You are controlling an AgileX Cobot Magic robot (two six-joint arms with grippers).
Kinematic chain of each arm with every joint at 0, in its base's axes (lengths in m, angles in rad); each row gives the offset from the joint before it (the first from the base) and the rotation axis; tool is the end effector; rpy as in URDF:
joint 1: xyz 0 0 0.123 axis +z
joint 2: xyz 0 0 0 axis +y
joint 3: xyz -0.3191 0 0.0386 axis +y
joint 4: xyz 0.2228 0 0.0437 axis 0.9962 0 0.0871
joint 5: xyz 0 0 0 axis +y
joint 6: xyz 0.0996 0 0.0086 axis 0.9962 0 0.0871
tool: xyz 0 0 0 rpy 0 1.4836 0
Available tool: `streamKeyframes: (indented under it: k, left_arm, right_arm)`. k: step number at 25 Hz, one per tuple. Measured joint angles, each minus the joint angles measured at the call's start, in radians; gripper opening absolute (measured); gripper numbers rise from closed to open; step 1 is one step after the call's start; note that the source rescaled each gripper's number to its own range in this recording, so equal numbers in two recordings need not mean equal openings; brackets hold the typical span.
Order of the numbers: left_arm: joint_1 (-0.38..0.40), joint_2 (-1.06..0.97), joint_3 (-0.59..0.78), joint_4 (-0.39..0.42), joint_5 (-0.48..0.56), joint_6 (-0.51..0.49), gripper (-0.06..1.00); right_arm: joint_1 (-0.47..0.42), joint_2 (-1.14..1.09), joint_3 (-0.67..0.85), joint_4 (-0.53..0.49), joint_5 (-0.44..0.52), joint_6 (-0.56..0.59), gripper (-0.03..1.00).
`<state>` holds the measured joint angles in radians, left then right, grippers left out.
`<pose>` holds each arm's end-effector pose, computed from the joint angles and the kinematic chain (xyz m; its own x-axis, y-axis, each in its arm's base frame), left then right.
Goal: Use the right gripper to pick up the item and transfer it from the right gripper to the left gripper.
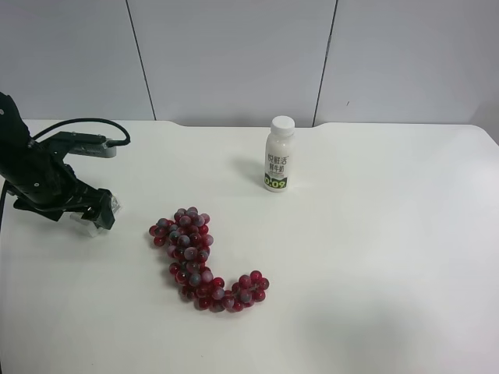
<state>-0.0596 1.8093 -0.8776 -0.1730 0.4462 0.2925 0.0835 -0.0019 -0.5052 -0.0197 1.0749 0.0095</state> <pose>0.3079 -0.0258 0.1755 -0.9379 0.1916 -0.2891 0.2096 0.9773 -0.0323 -0.0567 -0.0065 0.2611 -0.4606 -0.0384 -0.8868 -0.0680 0.9977 -0.0079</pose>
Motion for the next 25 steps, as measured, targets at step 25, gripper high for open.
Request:
streamKeyframes:
  k: [25]
  left_arm:
    - [0.000, -0.840, 0.000, 0.000, 0.552, -0.006, 1.00]
  right_arm:
    - [0.000, 0.000, 0.000, 0.000, 0.000, 0.000, 1.00]
